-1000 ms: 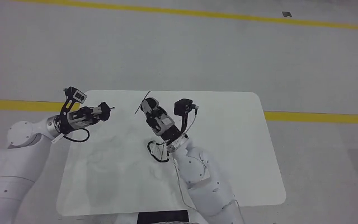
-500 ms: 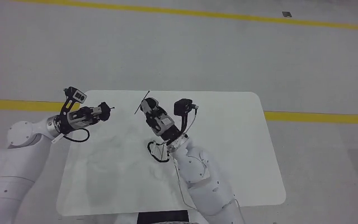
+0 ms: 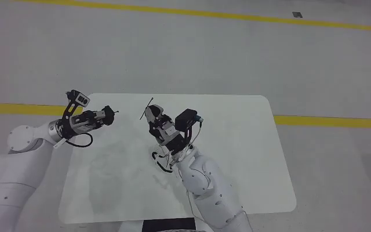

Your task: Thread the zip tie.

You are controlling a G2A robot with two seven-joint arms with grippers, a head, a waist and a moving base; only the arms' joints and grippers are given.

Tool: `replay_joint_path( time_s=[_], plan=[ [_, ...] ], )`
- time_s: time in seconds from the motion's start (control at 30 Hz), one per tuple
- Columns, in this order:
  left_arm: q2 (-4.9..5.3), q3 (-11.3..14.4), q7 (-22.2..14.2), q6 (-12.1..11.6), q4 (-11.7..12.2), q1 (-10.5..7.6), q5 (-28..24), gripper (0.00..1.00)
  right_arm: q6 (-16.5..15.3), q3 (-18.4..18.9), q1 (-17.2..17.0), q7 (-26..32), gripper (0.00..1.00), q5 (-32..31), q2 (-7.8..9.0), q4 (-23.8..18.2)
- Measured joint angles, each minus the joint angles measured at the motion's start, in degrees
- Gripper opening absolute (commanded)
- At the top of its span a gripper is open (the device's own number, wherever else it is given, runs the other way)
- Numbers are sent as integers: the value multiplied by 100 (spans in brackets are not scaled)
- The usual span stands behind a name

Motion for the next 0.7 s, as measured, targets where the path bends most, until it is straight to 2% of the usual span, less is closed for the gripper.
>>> replay_joint_path(
  time_s=[0.17, 0.27, 0.4, 0.7],
  plan=[
    [0, 0, 0, 0, 0, 0, 0, 0, 89, -177, 24, -334, 0, -706, 28, 218],
    [0, 0, 0, 0, 0, 0, 0, 0, 185, -226, 65, -547, 0, -891, 33, 315],
    [0, 0, 0, 0, 0, 0, 0, 0, 221, -265, 136, -820, 0, -868, 25, 313],
    [0, 0, 0, 0, 0, 0, 0, 0, 216, -264, 135, -803, 0, -867, 25, 311]
  ],
)
